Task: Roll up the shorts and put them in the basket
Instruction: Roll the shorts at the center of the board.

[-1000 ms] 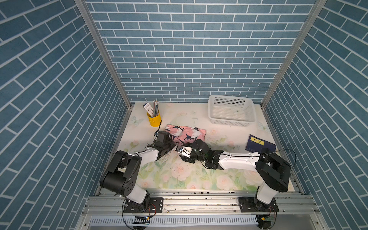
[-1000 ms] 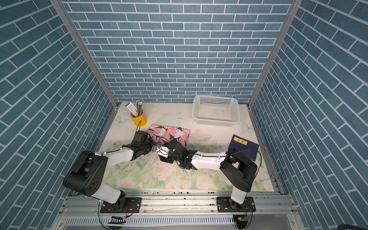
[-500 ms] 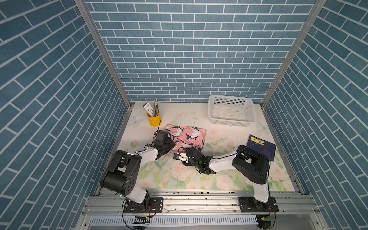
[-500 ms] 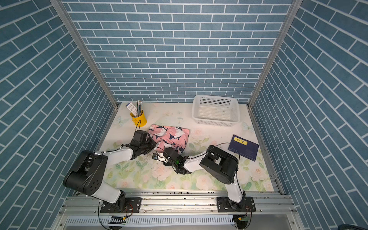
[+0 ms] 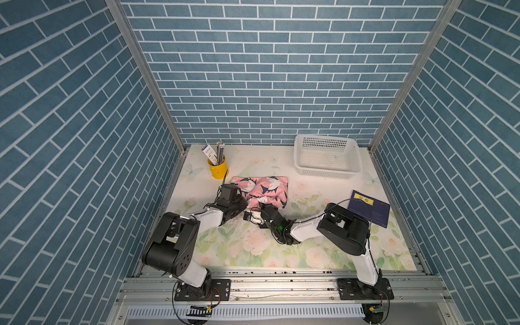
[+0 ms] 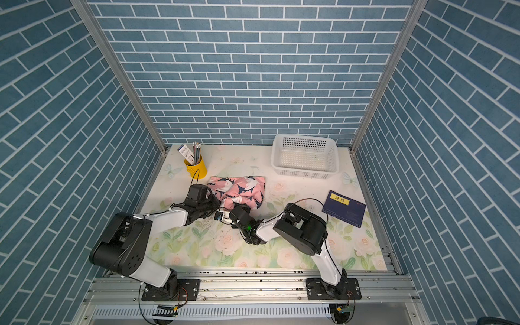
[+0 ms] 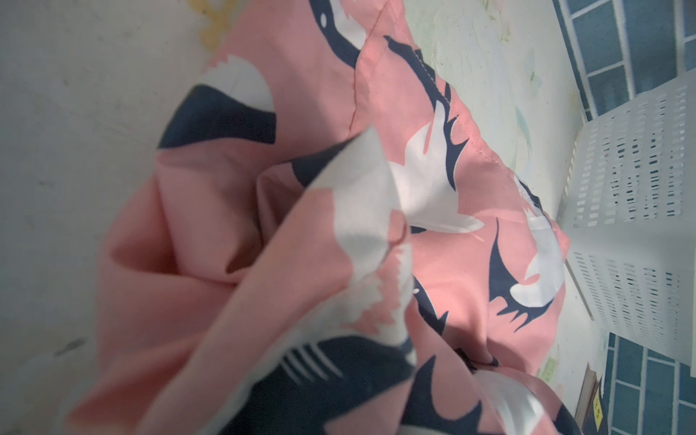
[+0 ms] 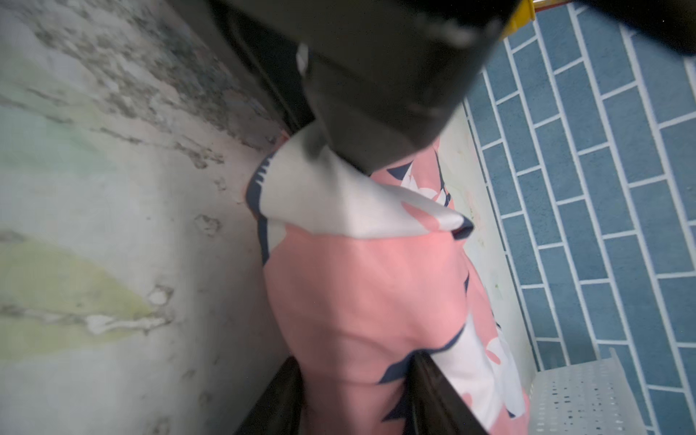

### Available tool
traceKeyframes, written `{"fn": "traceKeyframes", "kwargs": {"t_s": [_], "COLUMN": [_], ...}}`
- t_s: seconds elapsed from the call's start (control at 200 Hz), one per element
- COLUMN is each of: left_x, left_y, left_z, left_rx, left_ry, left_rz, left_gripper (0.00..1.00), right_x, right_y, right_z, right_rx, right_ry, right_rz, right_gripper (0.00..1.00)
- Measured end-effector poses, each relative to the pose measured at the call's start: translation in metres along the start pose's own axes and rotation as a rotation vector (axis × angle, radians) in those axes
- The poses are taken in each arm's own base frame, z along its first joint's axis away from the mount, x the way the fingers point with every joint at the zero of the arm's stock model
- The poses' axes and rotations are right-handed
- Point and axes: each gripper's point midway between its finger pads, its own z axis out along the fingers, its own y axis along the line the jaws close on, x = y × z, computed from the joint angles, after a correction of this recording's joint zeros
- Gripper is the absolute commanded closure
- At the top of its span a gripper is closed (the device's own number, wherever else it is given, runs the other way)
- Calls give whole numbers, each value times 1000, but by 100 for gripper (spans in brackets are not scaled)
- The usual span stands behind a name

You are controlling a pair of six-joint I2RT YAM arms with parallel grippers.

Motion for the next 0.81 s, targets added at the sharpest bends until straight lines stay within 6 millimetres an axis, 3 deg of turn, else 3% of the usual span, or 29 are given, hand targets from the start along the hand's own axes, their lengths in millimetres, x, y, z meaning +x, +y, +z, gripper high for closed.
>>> {"fn": "traceKeyframes", "kwargs": {"t_s": [0.045,0.11,0.115,0.475,0.555,0.665,0.76,0.805], "left_x": [0,0,0,1,0,-6,-15,-19], "left_y": [0,0,0,0,0,3,3,3], "left_z": [0,0,0,-1,-3,-13,-25,-32], "left_rx": [2,4,4,6,2,-23,-39,-42], "left_ry": [3,6,6,15,15,-18,-64,-82], "left_rz": [2,5,5,16,17,21,29,32], "left_gripper": [100,100,100,100,68,37,23,20], "right_x": [1,2,2,3,1,-8,-16,-21], "right_y": [-1,-3,-4,-1,5,13,20,25], "right_z": [2,6,7,8,5,-3,-10,-14], "right_rx": [8,13,14,-97,-175,-323,-427,-485], "right_ry": [4,9,9,23,30,39,40,40], "right_rz": [-10,-17,-13,-22,-8,32,87,128], "right_gripper": [79,93,100,100,100,100,100,100]}}
